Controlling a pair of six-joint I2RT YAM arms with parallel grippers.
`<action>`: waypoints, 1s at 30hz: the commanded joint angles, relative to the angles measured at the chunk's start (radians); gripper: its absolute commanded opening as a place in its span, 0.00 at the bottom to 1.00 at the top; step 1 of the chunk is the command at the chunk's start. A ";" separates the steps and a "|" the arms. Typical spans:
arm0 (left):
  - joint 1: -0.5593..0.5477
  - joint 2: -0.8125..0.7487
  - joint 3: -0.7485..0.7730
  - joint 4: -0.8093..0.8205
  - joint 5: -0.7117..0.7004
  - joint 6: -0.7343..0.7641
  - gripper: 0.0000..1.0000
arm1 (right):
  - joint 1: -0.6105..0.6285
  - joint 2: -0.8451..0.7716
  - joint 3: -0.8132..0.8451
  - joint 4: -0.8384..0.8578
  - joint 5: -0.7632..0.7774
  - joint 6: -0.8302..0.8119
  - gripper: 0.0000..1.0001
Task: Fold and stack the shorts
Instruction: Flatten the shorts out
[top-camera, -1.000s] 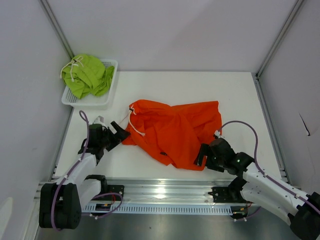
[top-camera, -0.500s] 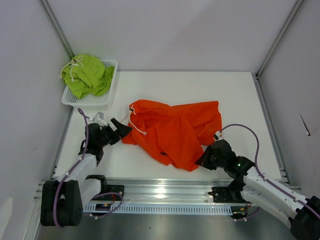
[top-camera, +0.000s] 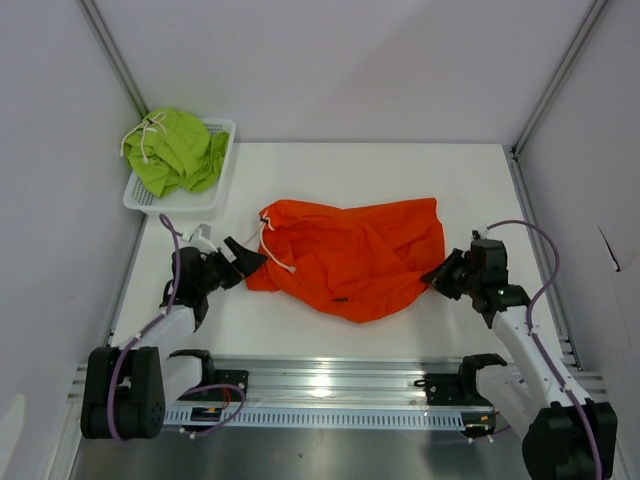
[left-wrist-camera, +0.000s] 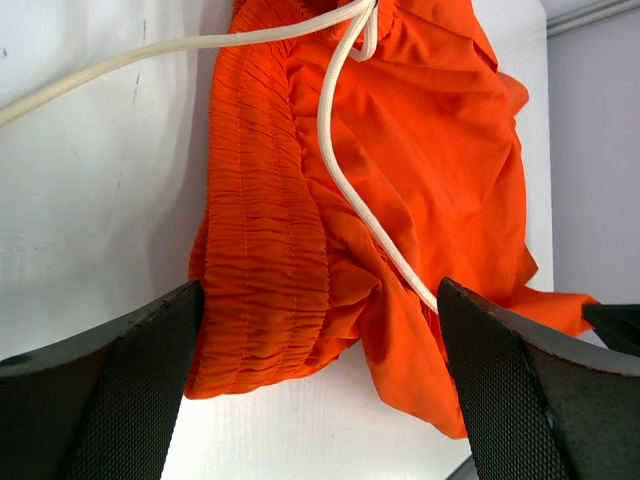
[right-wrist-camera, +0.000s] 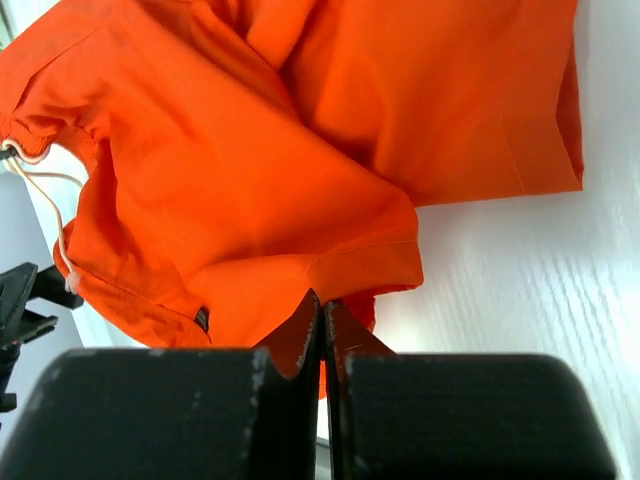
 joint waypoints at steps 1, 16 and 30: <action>0.011 0.028 -0.012 0.124 0.057 -0.011 0.99 | -0.047 0.072 0.030 0.092 -0.129 -0.078 0.00; 0.011 0.097 -0.030 0.242 0.094 -0.035 0.84 | -0.037 0.300 0.127 0.302 -0.223 -0.043 0.00; 0.104 -0.080 -0.048 0.268 0.172 -0.166 0.00 | -0.090 0.366 0.280 0.171 -0.165 -0.088 0.00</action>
